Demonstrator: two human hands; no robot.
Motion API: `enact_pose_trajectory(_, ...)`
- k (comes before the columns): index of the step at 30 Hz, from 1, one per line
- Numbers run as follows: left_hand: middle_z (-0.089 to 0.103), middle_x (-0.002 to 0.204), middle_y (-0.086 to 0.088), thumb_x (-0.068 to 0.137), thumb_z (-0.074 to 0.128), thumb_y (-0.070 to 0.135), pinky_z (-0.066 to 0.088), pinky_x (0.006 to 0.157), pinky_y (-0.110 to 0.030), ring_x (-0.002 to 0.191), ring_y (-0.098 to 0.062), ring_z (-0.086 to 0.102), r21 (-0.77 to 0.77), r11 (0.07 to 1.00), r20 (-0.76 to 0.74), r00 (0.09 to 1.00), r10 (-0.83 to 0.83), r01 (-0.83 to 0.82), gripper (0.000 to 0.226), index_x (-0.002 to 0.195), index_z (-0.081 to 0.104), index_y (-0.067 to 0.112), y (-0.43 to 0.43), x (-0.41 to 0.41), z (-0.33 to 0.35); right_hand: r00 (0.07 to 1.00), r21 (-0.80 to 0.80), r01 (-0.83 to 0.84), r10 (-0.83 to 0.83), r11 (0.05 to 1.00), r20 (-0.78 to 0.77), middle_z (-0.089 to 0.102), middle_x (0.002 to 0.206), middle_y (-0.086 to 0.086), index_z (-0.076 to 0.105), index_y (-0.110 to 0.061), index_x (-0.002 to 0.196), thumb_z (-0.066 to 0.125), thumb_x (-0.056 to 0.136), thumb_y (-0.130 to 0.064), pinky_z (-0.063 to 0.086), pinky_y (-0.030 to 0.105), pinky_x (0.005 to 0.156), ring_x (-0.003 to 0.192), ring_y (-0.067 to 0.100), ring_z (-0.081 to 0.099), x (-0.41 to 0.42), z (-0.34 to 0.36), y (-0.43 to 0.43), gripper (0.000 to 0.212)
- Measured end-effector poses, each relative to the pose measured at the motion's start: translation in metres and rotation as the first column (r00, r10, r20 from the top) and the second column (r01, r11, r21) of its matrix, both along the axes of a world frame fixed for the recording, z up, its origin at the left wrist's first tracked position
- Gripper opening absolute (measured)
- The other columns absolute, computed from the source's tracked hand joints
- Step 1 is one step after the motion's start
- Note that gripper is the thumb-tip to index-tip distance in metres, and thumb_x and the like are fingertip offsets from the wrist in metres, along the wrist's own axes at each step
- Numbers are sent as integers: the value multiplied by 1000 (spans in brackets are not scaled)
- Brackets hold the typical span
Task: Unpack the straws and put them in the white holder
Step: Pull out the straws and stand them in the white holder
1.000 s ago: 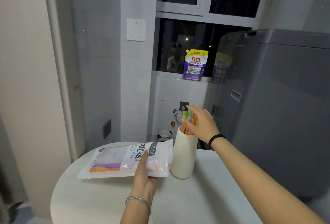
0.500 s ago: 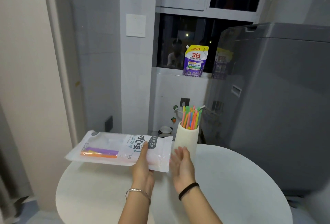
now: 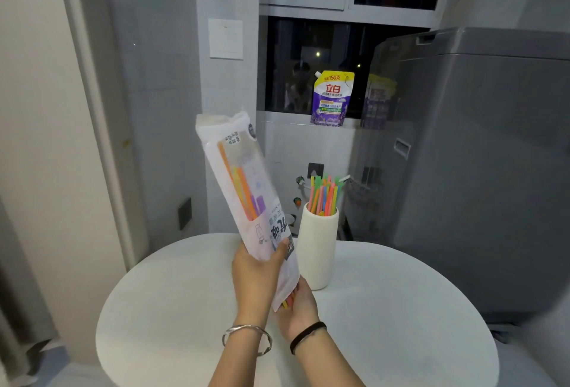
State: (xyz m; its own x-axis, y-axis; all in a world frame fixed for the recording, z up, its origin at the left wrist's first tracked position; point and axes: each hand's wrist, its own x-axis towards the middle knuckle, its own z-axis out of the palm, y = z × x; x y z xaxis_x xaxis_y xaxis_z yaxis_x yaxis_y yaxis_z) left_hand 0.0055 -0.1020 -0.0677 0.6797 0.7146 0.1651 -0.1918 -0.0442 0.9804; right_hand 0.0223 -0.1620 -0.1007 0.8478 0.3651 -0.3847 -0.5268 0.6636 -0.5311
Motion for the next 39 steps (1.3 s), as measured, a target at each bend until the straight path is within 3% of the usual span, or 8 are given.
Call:
enact_pose_trajectory(2,70,86,5,73,81,24,45,53,-3,81,-6,66,-34,999,20,1000,17,-16,33,100,68,11,4,1,-1,1000,-49,17,-17,999,-7,66,85,8,62,-9,98,41,98,-19,50,30,60,75,19,61,-1,1,-1,23)
enact_pose_trajectory(5,71,87,4,74,80,21,51,65,-21,83,-13,69,-191,980,51,996,74,-63,20,91,69,18,14,1,0,994,-381,30,13,924,111,64,69,4,62,-12,83,46,95,-27,42,24,47,57,17,56,2,-1,-4,25)
enact_pose_trajectory(10,70,93,9,76,79,19,53,58,-16,80,-6,66,-538,835,116,971,211,-117,32,105,66,17,33,-4,-2,900,-684,116,215,720,379,47,59,0,52,-13,67,56,90,-28,31,17,39,47,12,39,4,4,-13,28)
enact_pose_trajectory(14,68,113,-1,79,77,17,54,84,-35,94,-19,66,-707,704,104,975,196,-67,39,114,61,19,46,-6,-8,850,-647,241,165,723,501,59,70,-1,61,-10,80,64,86,-26,39,15,41,56,7,54,6,14,-19,17)
enact_pose_trajectory(21,65,125,-1,83,72,20,52,65,-28,101,-17,63,-787,615,127,989,79,52,52,132,55,17,47,-9,-11,808,-570,310,105,761,580,67,77,1,68,-14,76,72,79,-19,54,35,66,73,17,61,16,29,-36,7)
enact_pose_trajectory(29,64,127,0,83,72,25,52,65,-28,103,-16,63,-793,606,132,989,70,63,52,132,55,19,56,-10,-15,749,-599,400,129,694,650,70,86,6,71,-13,80,73,78,-20,53,15,61,84,21,65,29,32,-55,7)
enact_pose_trajectory(36,68,123,-8,82,73,23,53,93,-49,110,-27,65,-732,649,154,978,-138,207,52,131,56,14,32,-2,-15,742,-553,424,74,717,666,71,77,7,69,-10,77,72,79,-19,51,13,53,69,16,68,27,33,-47,9)
enact_pose_trajectory(39,67,125,-7,84,72,18,56,85,-42,109,-24,65,-744,642,148,983,-113,186,50,131,57,13,34,-1,-17,748,-531,447,24,720,663,67,67,6,68,-14,73,72,79,-20,50,17,47,46,5,59,28,37,-51,9)
